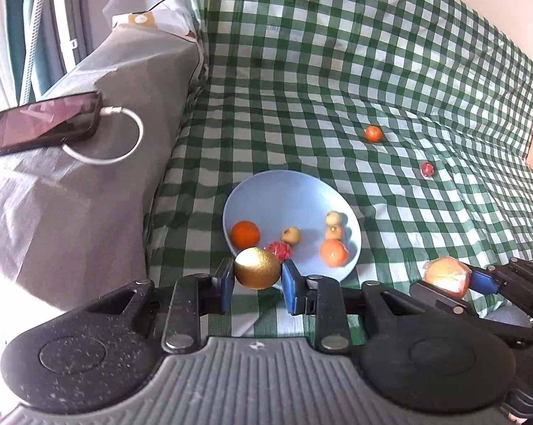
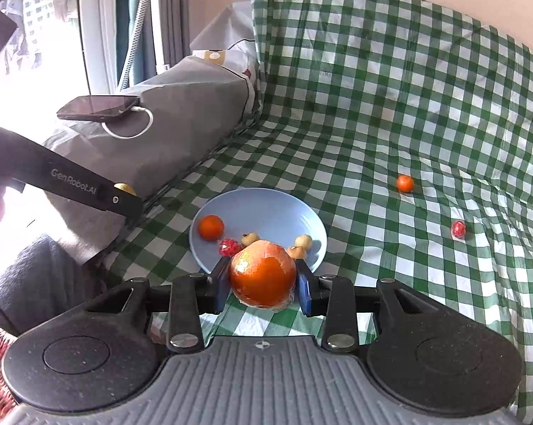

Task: Organize fruits

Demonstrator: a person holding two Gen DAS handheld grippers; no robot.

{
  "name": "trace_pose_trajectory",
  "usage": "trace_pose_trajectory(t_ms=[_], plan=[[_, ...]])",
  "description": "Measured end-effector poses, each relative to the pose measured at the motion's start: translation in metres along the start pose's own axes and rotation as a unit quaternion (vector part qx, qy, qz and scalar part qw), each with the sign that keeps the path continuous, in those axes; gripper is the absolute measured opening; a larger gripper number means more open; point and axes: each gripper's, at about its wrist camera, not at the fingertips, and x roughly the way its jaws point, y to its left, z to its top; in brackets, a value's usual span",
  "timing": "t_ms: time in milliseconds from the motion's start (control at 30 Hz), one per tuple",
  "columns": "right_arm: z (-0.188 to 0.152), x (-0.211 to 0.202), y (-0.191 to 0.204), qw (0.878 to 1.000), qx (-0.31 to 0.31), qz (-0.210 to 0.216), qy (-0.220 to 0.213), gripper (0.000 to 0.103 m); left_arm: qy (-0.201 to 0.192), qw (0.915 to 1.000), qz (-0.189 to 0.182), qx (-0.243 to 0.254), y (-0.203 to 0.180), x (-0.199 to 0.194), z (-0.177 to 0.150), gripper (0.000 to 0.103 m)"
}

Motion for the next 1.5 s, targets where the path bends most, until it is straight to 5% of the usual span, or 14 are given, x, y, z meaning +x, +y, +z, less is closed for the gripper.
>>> trace_pose_trajectory(t_ms=[567,1100,1167,1200,1267,1367,1500], plan=[[0.020,0.106,-0.024,0.999,0.006,0.005,0.045,0.039,0.032,0.9995,-0.004,-0.003,-0.005,0.105,0.057,0.031],[0.023,0.177,-0.030,0.996,-0.013,0.014,0.088,0.039,0.071,0.9972,0.016,0.018,-0.005,0.190,0.075,0.032],[0.024,0.181,-0.030,0.995,-0.017,0.026,0.091,0.039,0.056,0.9982,0.012,0.020,-0.004,0.188,0.077,0.044],[0.026,0.181,-0.030,0.995,-0.018,0.027,0.091,0.040,0.046,0.9987,0.005,0.024,-0.004,0.185,0.078,0.063],[0.029,0.178,-0.030,0.995,-0.019,0.024,0.094,0.057,0.031,0.9990,0.007,0.031,-0.004,0.174,0.080,0.092],[0.032,0.162,-0.030,0.996,-0.006,0.009,0.094,0.080,0.023,0.9989,0.019,0.037,-0.004,0.156,0.077,0.101],[0.030,0.123,-0.028,0.995,0.011,0.000,0.094,0.091,0.046,0.9979,0.036,0.028,0.003,0.124,0.055,0.103]])
